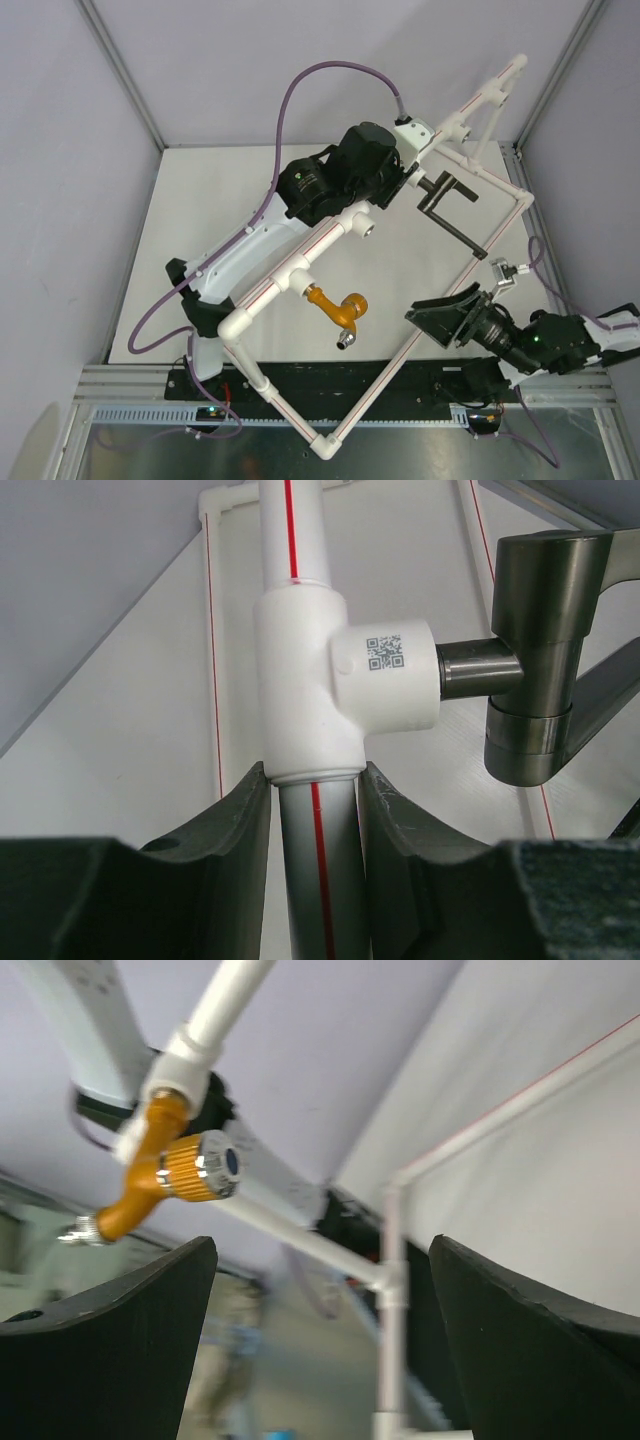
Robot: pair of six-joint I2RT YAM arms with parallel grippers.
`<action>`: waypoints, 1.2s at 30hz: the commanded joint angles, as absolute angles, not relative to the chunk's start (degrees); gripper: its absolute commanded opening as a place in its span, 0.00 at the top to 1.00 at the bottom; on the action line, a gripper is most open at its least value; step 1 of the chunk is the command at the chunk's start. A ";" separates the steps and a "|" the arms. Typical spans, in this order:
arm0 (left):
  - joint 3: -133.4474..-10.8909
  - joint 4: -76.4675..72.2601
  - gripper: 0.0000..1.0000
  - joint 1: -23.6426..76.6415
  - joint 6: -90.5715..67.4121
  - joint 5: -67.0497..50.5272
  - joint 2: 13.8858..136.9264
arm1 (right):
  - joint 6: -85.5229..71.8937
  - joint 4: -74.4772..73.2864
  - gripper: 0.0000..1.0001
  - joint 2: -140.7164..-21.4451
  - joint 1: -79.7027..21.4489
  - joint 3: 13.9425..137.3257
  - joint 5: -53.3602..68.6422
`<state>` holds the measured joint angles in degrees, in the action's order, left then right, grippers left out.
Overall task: Install the water faucets
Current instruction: Install the water faucet onto the adaptor, then screw the water faucet onto the adaptor.
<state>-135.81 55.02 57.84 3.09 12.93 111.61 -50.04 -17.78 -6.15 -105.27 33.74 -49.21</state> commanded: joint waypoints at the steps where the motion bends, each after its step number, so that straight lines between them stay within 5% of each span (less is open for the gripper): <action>1: -128.20 69.78 1.00 56.87 6.92 13.95 121.30 | -30.82 -35.28 0.07 -18.14 -105.59 44.38 -58.17; 6: -128.26 69.79 1.00 56.87 7.01 14.21 121.45 | -18.02 -42.50 0.04 -32.36 -106.58 50.57 -65.06; 15: -128.15 69.80 1.00 56.88 7.16 14.56 121.12 | 22.99 -24.02 0.01 -37.42 -117.49 46.31 -73.78; 23: -128.33 69.87 1.00 56.87 7.12 14.58 121.34 | 64.74 16.56 0.00 -37.18 -122.97 34.85 -68.78; 36: -128.12 69.79 1.00 56.78 7.61 15.20 120.83 | 72.40 27.82 0.01 -40.08 -116.77 38.51 -51.66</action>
